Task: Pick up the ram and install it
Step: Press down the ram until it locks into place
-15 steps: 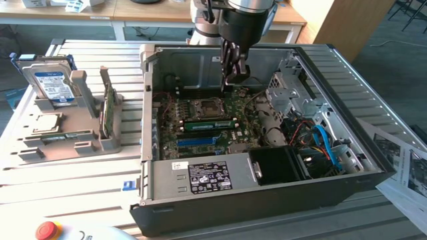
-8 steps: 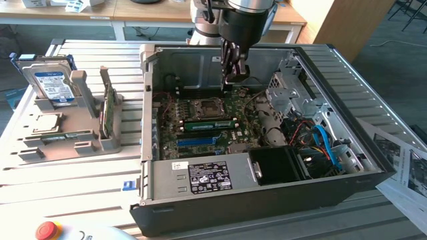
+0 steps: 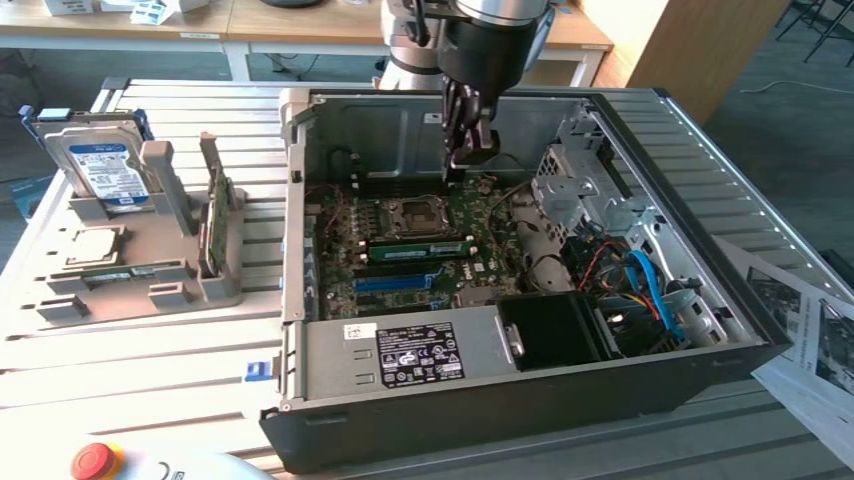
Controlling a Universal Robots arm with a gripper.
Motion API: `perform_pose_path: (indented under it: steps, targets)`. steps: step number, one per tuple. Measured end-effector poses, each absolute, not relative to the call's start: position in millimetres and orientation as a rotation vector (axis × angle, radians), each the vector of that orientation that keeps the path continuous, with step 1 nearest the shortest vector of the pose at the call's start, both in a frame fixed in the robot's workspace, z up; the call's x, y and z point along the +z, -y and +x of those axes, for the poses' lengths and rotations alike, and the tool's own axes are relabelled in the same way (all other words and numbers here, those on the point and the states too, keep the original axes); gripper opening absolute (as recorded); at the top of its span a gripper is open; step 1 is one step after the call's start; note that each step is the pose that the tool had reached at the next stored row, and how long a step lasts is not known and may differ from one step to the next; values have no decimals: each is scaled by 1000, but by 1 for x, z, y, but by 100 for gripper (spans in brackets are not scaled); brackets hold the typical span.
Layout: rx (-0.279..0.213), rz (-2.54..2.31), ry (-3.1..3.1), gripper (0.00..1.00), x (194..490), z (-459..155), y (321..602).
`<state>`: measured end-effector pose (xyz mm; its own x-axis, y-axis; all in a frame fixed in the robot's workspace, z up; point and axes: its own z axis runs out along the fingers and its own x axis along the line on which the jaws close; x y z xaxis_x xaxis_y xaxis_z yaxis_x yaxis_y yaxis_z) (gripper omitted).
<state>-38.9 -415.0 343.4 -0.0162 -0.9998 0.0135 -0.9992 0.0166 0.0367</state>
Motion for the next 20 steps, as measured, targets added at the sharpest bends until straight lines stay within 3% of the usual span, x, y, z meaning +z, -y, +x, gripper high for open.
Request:
perform_pose_path:
  steps: [20]
  targets:
    - [-26,2178,2214,11,343,-2,418]
